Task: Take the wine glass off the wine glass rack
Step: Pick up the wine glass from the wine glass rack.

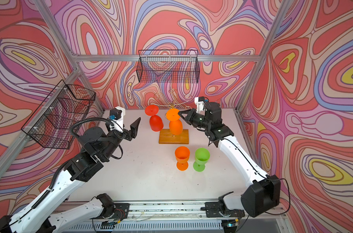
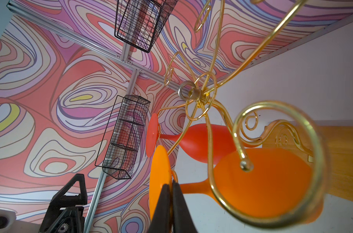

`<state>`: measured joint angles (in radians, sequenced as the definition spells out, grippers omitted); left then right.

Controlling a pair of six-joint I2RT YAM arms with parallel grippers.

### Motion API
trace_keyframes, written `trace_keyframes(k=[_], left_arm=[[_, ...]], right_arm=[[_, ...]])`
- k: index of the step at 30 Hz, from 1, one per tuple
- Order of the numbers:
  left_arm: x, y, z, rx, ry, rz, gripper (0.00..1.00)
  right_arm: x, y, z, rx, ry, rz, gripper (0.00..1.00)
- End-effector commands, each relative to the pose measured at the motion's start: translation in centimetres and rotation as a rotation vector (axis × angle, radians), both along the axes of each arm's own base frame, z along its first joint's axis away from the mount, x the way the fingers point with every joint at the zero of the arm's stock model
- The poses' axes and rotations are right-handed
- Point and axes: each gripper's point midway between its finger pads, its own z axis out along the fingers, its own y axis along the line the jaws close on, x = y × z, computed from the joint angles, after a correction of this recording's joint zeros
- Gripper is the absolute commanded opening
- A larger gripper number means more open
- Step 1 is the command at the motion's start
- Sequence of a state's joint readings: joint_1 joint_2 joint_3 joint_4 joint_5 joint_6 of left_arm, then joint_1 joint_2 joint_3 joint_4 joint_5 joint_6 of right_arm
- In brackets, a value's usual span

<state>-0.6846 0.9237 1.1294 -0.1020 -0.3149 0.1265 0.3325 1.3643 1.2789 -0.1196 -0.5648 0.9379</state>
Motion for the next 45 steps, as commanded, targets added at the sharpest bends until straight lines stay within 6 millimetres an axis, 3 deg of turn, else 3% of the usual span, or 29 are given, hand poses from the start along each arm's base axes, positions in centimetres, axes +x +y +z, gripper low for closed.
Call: trace_keyframes(k=[1, 24, 32, 38, 45], left_arm=[[0.1, 0.2, 0.4, -0.014, -0.019, 0.005, 0.76], [-0.1, 0.3, 0.3, -0.017, -0.019, -0.003, 0.8], [0.1, 0.4, 0.4, -0.022, -0.021, 0.005, 0.86], [0.3, 0.6, 0.5, -0.022, -0.026, 0.023, 0.96], [0.2, 0.8, 0.5, -0.024, -0.028, 0.029, 0.98]], right_arm=[[0.1, 0.0, -0.1, -0.017, 0.01, -0.01, 0.0], [-0.4, 0.9, 1.5, 0.078, 0.025, 0.044, 0.0], [-1.0, 0.5, 2.3, 0.07, 0.005, 0.036, 0.0], [-1.2, 0.7, 2.2, 0.081, 0.014, 0.052, 0.0], [-1.4, 0.7, 2.2, 0.083, 0.018, 0.055, 0.0]])
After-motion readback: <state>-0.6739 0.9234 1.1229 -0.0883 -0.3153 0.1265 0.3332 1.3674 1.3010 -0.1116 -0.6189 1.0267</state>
